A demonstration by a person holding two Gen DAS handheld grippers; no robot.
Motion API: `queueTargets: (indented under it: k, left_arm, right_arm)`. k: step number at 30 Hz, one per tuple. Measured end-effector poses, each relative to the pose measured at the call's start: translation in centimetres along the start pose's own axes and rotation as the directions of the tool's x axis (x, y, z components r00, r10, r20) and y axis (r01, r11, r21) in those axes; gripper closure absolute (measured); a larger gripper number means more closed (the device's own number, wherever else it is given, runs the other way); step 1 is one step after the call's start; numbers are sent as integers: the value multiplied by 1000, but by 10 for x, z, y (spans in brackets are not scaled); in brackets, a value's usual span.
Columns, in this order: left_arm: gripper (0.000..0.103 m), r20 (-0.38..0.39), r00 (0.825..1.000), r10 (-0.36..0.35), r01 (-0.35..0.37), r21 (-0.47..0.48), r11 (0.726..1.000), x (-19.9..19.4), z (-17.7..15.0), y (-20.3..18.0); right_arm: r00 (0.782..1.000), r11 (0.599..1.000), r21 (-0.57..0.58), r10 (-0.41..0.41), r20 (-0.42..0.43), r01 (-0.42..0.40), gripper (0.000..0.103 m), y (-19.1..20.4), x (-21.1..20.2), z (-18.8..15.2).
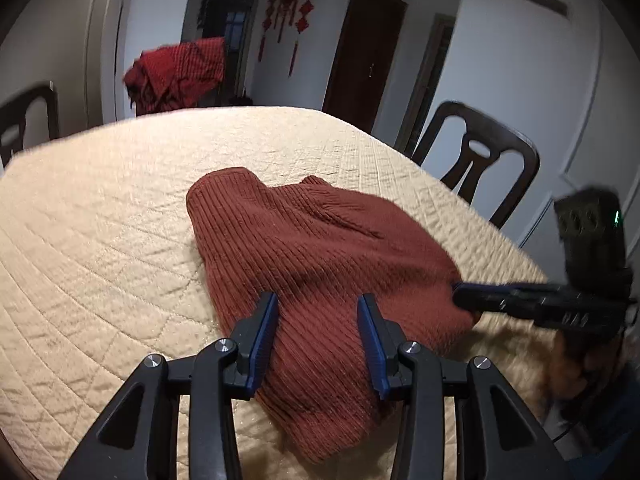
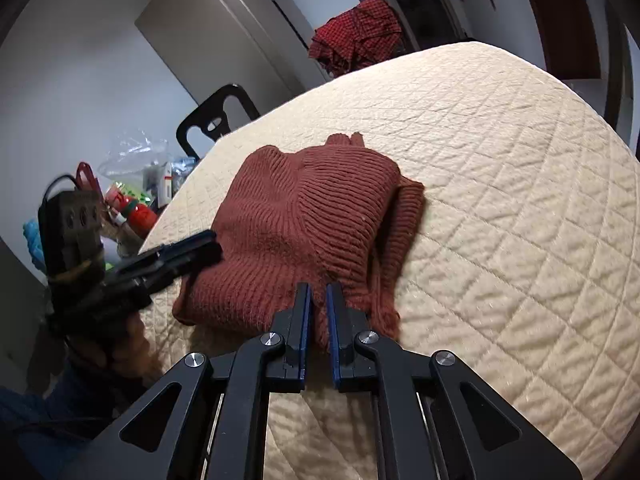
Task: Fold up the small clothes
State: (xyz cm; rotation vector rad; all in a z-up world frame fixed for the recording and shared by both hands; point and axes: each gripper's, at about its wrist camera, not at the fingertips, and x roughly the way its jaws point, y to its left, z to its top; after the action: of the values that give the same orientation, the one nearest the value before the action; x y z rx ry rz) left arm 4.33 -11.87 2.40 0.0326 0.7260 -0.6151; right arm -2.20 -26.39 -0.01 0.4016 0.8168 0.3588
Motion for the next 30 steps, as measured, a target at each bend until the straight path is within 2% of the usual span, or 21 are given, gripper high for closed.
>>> queueTargets:
  k: [3, 5, 9, 13, 15, 19, 26, 30]
  left_arm:
    - [59, -4, 1000, -18, 18, -15, 1000, -1, 9, 5]
    - [59, 13, 999, -32, 33, -49, 998, -3, 20, 13]
    - [59, 37, 999, 0, 2, -65, 998, 4, 36, 24]
    - [59, -24, 1000, 15, -16, -71, 997, 28, 28, 26]
    - [59, -18, 999, 29, -30, -62, 998, 30, 23, 24]
    - [59, -25, 1000, 14, -16, -85, 996, 29, 24, 26]
    - [59, -29, 998, 51, -54, -93, 994, 41, 48, 38]
    - [59, -102, 993, 62, -71, -96, 993, 68, 46, 41]
  right_arm:
    - [1000, 999, -28, -19, 1, 19, 97, 8, -2, 8]
    - [999, 999, -38, -5, 40, 7, 94, 13, -6, 19]
    - [997, 999, -36, 0, 82, 3, 94, 15, 6, 41]
    - [997, 996, -26, -79, 22, 80, 94, 1, 36, 45]
    - [997, 998, 35, -55, 45, 54, 97, -15, 35, 41]
    - [996, 994, 79, -77, 45, 73, 97, -27, 27, 39]
    - [993, 995, 34, -91, 78, 89, 94, -15, 28, 70]
    - [983, 983, 29, -183, 6, 183, 94, -28, 57, 76]
